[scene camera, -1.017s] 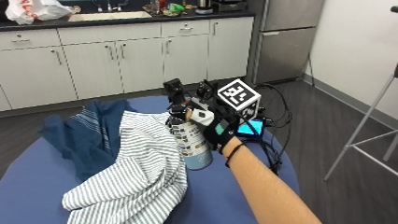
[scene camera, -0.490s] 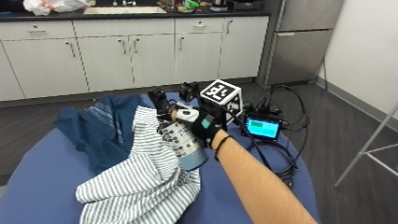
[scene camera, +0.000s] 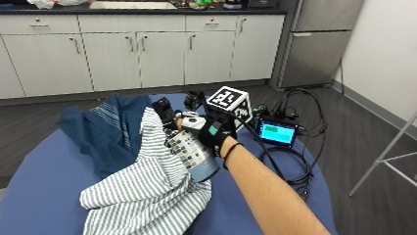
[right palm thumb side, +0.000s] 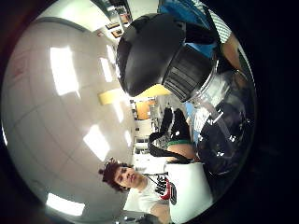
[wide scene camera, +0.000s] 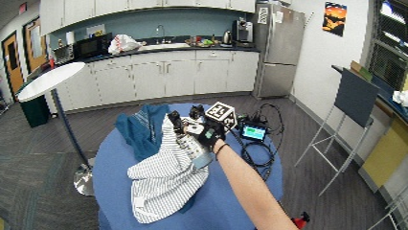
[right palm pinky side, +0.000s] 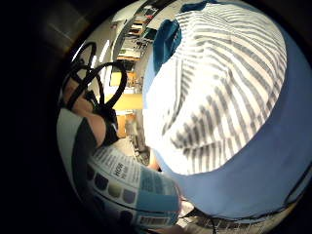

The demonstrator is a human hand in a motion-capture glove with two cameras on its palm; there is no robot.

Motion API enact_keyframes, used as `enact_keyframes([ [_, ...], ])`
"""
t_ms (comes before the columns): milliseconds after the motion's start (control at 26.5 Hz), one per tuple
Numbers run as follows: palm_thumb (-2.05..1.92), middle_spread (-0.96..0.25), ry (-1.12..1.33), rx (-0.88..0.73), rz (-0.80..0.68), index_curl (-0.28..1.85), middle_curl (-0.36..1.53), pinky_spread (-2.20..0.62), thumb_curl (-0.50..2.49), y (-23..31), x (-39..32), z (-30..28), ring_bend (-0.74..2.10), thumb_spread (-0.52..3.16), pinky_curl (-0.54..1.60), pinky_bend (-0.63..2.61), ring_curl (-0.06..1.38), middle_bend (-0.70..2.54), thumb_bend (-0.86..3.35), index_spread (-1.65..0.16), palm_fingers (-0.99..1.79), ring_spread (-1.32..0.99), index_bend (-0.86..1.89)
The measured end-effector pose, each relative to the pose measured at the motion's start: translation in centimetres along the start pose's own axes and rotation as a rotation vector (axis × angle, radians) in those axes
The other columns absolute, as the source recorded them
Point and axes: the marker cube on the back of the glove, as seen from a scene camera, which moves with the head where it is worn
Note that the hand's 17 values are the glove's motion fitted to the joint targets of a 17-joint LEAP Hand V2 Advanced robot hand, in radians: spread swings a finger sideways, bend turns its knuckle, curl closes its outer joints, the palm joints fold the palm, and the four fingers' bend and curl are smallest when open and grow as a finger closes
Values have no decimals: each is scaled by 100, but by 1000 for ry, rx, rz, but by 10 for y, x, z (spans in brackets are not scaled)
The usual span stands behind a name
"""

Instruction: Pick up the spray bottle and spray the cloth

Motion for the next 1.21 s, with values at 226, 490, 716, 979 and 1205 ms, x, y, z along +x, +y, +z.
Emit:
enact_keyframes([
  [226, 80, -5, 19, -7, 22, 25, 47, -9, 53, -4, 2, 7, 65, 88, 38, 61, 43, 44, -3, -17, 121, -9, 11],
  [490, 80, -5, 33, -6, 43, 25, 47, -9, 53, -3, 9, 9, 66, 89, 38, 62, 43, 45, -3, -17, 122, -9, 10],
  [716, 80, -5, 33, -3, 39, 26, 47, -8, 54, -2, 7, 9, 67, 90, 38, 62, 43, 46, -3, -16, 122, -9, 10],
  [979, 79, -5, 44, 3, 53, 26, 47, -8, 54, -1, 10, 11, 67, 90, 39, 63, 44, 46, -3, -16, 121, -9, 10],
  [1205, 80, -5, 53, 0, 54, 26, 47, -8, 54, -2, 14, 12, 68, 91, 39, 64, 44, 47, -3, -16, 121, -9, 10],
])
